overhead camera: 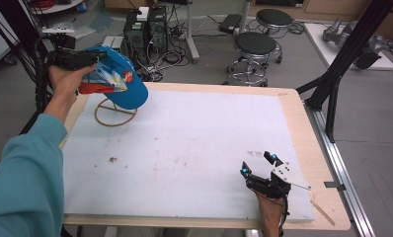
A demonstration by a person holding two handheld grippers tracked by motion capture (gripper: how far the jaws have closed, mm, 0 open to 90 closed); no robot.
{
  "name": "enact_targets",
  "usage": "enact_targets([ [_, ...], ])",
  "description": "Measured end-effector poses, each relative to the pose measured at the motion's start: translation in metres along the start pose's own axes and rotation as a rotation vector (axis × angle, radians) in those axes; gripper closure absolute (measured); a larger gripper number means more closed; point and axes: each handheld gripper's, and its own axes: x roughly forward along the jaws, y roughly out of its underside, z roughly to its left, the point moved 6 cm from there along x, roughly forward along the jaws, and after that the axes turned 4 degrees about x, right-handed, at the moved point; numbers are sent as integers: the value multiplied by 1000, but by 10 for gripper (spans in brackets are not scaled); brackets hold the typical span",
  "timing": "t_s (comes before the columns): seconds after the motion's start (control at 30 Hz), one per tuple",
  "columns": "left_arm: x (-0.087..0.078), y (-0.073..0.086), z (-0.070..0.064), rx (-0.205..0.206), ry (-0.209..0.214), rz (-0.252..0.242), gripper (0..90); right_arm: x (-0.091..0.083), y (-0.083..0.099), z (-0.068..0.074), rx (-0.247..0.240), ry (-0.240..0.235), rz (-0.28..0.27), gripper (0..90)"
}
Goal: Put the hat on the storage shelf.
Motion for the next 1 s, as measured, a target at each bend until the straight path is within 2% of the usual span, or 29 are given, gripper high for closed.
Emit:
enact_targets([
  [0.2,-9,2,-2,21,41,-26,403,0,0,0,-5,-5,-4,112],
  [0.3,-18,1,0,2,68,-57,337,-1,-1,-1,7,-6,-18,112],
  [0.4,-26,0,3,-5,70,-59,279,-1,-1,-1,4,-8,-20,112],
  [0.57,-39,1,0,9,81,-84,231,-1,-1,-1,3,-12,-20,111],
  [0.77,-58,10,-7,58,102,-108,198,-1,0,-1,5,-11,-14,112],
  [0.83,-67,17,-9,80,116,-127,190,-1,-1,-1,3,-9,-15,112],
  [1.0,-87,42,-16,126,142,-125,179,-2,0,0,-2,-3,-20,112],
])
